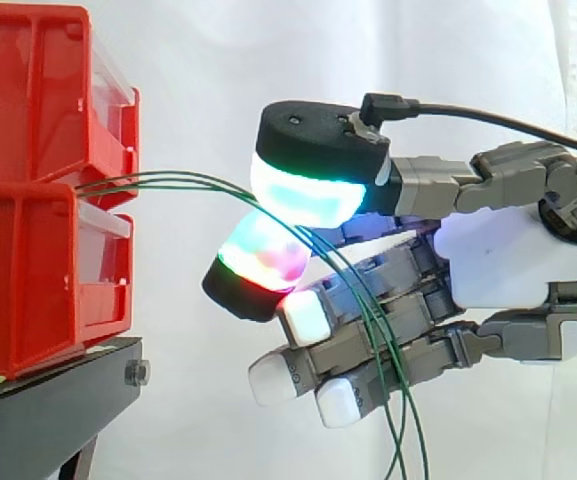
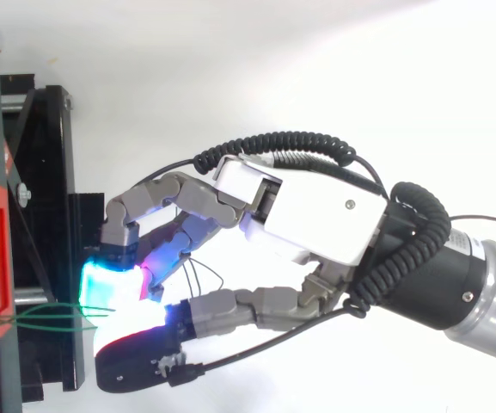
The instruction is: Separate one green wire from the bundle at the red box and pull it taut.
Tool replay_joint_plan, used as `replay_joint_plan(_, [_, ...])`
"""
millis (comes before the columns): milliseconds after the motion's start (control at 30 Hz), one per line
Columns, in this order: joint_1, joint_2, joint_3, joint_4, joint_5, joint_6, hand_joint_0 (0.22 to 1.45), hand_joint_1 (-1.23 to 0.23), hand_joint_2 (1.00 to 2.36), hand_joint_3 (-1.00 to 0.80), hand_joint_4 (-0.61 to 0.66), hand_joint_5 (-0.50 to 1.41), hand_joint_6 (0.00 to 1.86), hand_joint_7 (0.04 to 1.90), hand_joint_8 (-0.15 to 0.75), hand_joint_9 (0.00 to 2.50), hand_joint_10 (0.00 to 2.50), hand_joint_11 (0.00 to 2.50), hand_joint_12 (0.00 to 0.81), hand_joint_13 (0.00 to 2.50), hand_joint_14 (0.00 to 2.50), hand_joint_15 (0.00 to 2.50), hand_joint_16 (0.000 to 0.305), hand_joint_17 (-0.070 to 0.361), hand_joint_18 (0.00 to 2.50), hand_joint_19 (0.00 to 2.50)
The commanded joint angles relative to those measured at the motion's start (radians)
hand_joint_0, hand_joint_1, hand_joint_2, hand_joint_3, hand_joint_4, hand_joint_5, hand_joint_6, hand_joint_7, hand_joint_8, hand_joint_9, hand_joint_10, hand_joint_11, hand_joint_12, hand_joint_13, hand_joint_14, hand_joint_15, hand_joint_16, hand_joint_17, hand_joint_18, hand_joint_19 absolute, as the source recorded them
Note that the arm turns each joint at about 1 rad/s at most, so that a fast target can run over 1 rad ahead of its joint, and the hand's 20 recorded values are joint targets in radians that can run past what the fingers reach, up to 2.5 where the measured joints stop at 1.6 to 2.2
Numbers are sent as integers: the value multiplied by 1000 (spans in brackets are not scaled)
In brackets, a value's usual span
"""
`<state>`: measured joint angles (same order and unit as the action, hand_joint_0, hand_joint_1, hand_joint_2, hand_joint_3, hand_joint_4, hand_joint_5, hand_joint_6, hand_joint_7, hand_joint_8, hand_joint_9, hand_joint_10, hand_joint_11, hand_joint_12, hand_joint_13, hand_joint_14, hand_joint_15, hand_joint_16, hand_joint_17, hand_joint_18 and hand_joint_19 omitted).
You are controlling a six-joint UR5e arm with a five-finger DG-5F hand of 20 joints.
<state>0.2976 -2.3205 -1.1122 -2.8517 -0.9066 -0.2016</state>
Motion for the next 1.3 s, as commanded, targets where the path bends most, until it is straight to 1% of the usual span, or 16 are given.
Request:
replay_joint_plan(0, [0,1,0,0,0,-1,650,-801,1011,-349,81,-157,904,991,256,1026,17,561,307,846,17,396,48,109,729,609])
replay_joint_plan(133, [0,0,0,0,0,-1,659,-831,1000,-500,88,-152,912,949,251,1050,16,582,300,849,15,392,48,107,731,600])
replay_joint_plan(167, [0,0,0,0,0,-1,652,-831,1000,-500,91,-149,910,956,248,1053,17,577,300,849,15,393,47,107,730,600])
replay_joint_plan(300, [0,4,0,-2,-3,2,561,-743,1000,-500,126,-132,902,986,246,1115,18,573,301,880,15,392,48,107,759,602])
replay_joint_plan(433, [2,23,0,-18,2,2,497,-590,1000,-500,127,-124,895,988,267,1153,14,560,326,909,14,383,52,116,795,600])
replay_joint_plan(533, [0,36,0,-58,0,2,496,-575,1000,-500,128,-123,889,993,271,1157,17,551,325,911,16,387,52,116,798,606])
replay_joint_plan(600, [-3,42,0,-77,0,2,520,-561,1000,-500,125,-124,887,1008,265,1150,17,548,318,906,14,385,50,113,785,608])
replay_joint_plan(667, [-3,41,0,-80,0,2,569,-595,1000,-500,118,-125,883,1048,258,1140,16,565,309,894,15,395,48,108,764,623])
replay_joint_plan(733, [0,41,0,-77,0,2,584,-633,1000,-500,116,-126,883,1058,257,1136,16,562,308,891,15,396,47,106,759,624])
replay_joint_plan(800, [0,41,0,-77,0,1,586,-660,1000,-500,121,-129,885,1051,257,1126,16,564,307,888,15,399,47,107,757,633])
replay_joint_plan(900, [0,41,0,-77,0,-1,536,-630,1000,-500,127,-130,888,1031,262,1122,17,559,317,894,15,391,49,111,766,613])
replay_joint_plan(1000, [0,42,0,-77,0,-1,526,-636,1000,-500,128,-130,888,1026,268,1122,18,552,320,895,15,390,50,112,772,619])
replay_joint_plan(1033, [0,41,2,-77,0,-1,528,-641,1000,-500,128,-130,888,1026,267,1122,18,553,320,894,15,390,50,112,771,619])
replay_joint_plan(1100, [0,41,2,-77,0,-1,578,-689,1000,-500,122,-132,887,1039,255,1110,16,559,309,884,15,403,48,108,753,623])
replay_joint_plan(1200, [0,41,2,-77,0,-1,609,-745,1009,-386,99,-132,891,1076,253,1107,16,571,305,877,16,398,47,106,742,627])
replay_joint_plan(1267, [0,41,0,-77,0,-1,618,-765,1011,-345,80,-133,896,1082,254,1104,18,569,305,874,17,400,47,106,741,628])
